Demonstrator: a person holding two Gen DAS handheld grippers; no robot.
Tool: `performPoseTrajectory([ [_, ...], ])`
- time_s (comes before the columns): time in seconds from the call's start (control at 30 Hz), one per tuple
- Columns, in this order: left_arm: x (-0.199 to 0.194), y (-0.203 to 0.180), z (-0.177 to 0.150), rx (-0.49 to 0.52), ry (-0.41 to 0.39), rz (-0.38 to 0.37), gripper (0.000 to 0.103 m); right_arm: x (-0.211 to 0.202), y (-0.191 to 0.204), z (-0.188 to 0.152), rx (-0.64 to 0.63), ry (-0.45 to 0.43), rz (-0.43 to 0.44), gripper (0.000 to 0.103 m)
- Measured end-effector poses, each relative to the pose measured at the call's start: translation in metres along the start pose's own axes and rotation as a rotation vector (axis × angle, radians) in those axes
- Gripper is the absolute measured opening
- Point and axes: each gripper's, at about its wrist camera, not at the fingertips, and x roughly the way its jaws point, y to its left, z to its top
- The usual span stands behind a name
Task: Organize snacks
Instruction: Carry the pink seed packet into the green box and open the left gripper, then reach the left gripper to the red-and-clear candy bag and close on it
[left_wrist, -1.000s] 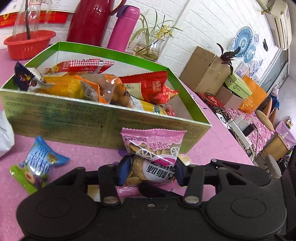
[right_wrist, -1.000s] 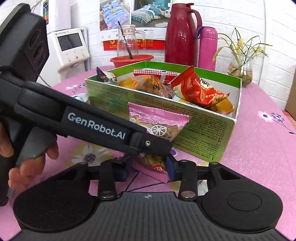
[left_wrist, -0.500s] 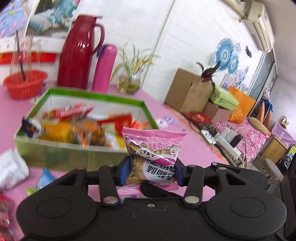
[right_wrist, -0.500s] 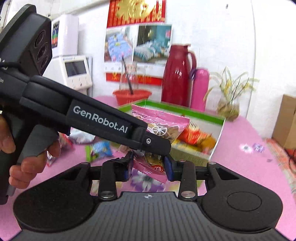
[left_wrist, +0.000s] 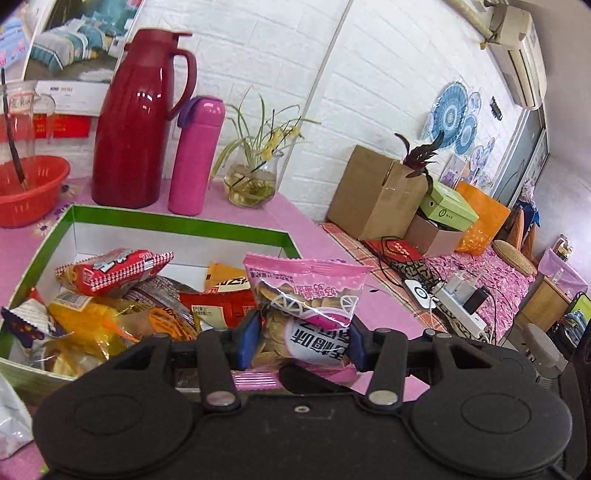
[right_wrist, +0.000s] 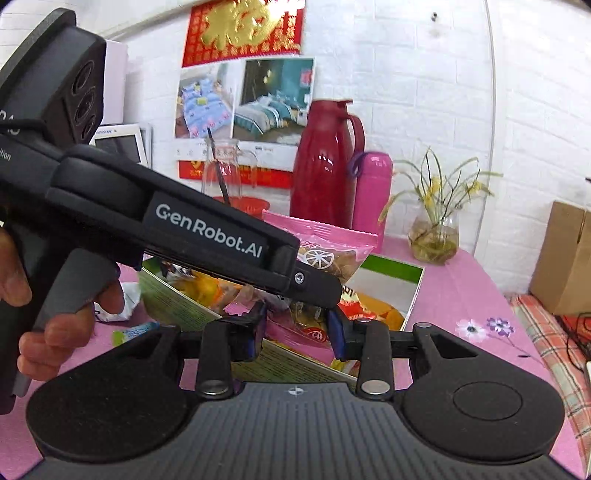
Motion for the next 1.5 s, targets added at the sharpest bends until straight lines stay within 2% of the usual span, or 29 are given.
performPoseTrajectory([
  [0.3,0.038,0.023,0.008,-0.022,0.040,0.027,0.029,0.037,-0.018,-0.003,0.069,0.077,0.018,0.061],
  [0.5,0.050,0.034,0.015,-0.029,0.029,0.052,0.032,0.058,-0.020,-0.001,0.099,0.084,0.016,0.061],
  [0.6,0.050,0.035,0.014,-0.022,0.018,0.054,0.048,0.062,-0.021,-0.003,0.101,0.068,0.014,0.065],
  [0.63,0.049,0.035,0.013,-0.022,0.013,0.047,0.063,0.061,-0.020,-0.004,0.098,0.063,0.017,0.072],
  [0.67,0.046,0.035,0.011,-0.024,0.007,0.038,0.086,0.060,-0.019,-0.005,0.088,0.063,0.014,0.077],
  [0.7,0.042,0.034,0.010,-0.024,-0.006,0.041,0.099,0.058,-0.018,-0.006,0.072,0.063,0.009,0.080],
  [0.73,0.037,0.031,0.008,-0.019,-0.031,0.065,0.103,0.056,-0.017,-0.007,0.060,0.058,0.003,0.087],
  [0.77,0.031,0.028,0.007,-0.011,-0.058,0.086,0.103,0.053,-0.017,-0.007,0.054,0.052,-0.009,0.097],
  [0.83,0.019,0.023,0.005,0.015,-0.096,0.106,0.103,0.044,-0.019,-0.007,0.057,0.029,-0.023,0.103],
  [1.07,-0.029,0.018,-0.007,-0.040,-0.123,0.121,0.103,0.004,-0.019,-0.007,0.117,-0.032,-0.014,0.103],
  [1.27,-0.082,0.013,-0.045,-0.092,-0.140,0.145,0.103,-0.027,0.003,-0.017,0.108,-0.061,0.033,0.103],
  [1.4,-0.114,0.013,-0.083,-0.096,-0.161,0.240,0.103,-0.035,0.018,-0.029,0.121,-0.026,0.107,0.103],
  [1.5,-0.135,0.018,-0.111,-0.104,-0.143,0.301,0.103,-0.036,0.031,-0.035,0.126,0.004,0.148,0.103],
])
